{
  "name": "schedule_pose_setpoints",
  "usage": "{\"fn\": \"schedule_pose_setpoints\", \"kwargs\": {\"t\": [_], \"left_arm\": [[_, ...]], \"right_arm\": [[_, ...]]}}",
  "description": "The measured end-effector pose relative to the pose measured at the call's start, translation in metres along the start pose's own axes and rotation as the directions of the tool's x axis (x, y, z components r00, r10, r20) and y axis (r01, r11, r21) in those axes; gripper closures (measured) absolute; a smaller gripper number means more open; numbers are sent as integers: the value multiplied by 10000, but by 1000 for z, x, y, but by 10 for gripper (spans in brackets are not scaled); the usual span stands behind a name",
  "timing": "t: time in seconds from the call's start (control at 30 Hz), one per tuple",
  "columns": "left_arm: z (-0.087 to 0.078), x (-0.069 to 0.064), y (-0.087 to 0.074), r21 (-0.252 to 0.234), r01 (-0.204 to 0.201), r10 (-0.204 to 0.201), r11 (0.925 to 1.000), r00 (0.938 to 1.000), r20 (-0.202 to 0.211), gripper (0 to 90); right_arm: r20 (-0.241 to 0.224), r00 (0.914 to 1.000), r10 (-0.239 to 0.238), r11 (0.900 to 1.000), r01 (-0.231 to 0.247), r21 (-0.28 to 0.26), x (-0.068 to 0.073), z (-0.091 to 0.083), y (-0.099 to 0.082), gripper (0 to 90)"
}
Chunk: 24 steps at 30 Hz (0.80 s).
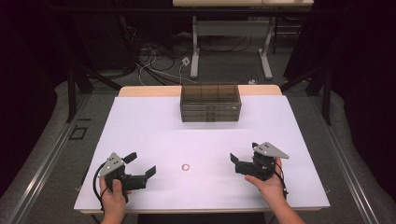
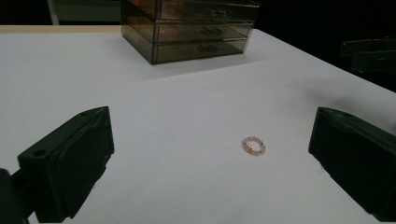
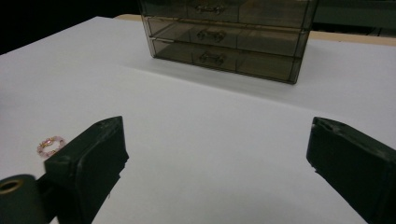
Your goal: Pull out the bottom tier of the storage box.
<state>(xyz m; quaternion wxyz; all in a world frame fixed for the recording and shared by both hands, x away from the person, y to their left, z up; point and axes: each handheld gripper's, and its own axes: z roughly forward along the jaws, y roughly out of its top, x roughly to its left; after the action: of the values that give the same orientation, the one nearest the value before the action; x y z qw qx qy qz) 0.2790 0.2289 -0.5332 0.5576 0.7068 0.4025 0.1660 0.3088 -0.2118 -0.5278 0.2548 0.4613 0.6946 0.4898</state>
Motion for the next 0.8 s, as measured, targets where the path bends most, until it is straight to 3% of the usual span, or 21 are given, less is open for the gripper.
{"fn": "schedule_pose_setpoints", "kwargs": {"t": [0.17, 0.33, 0.57, 0.8], "left_arm": [[1, 0, 0, -10, 46, -46, 10000, 10000, 2, 3], [1, 0, -1, -33, 59, -60, 10000, 10000, -13, 3], [1, 0, -1, 9, 56, -56, 10000, 10000, -12, 3], [1, 0, -1, -5, 63, -63, 10000, 10000, -34, 3]], "right_arm": [[-457, 9985, -292, 9996, 291, -27, 6, 7, 6, 149], [-635, 9979, -124, 9999, 123, -23, 9, 13, 13, 150], [-713, 9972, -205, 9998, 207, 24, 14, 22, 26, 171], [-520, 9986, -74, 9996, 87, 259, 19, 32, 39, 293]]}}
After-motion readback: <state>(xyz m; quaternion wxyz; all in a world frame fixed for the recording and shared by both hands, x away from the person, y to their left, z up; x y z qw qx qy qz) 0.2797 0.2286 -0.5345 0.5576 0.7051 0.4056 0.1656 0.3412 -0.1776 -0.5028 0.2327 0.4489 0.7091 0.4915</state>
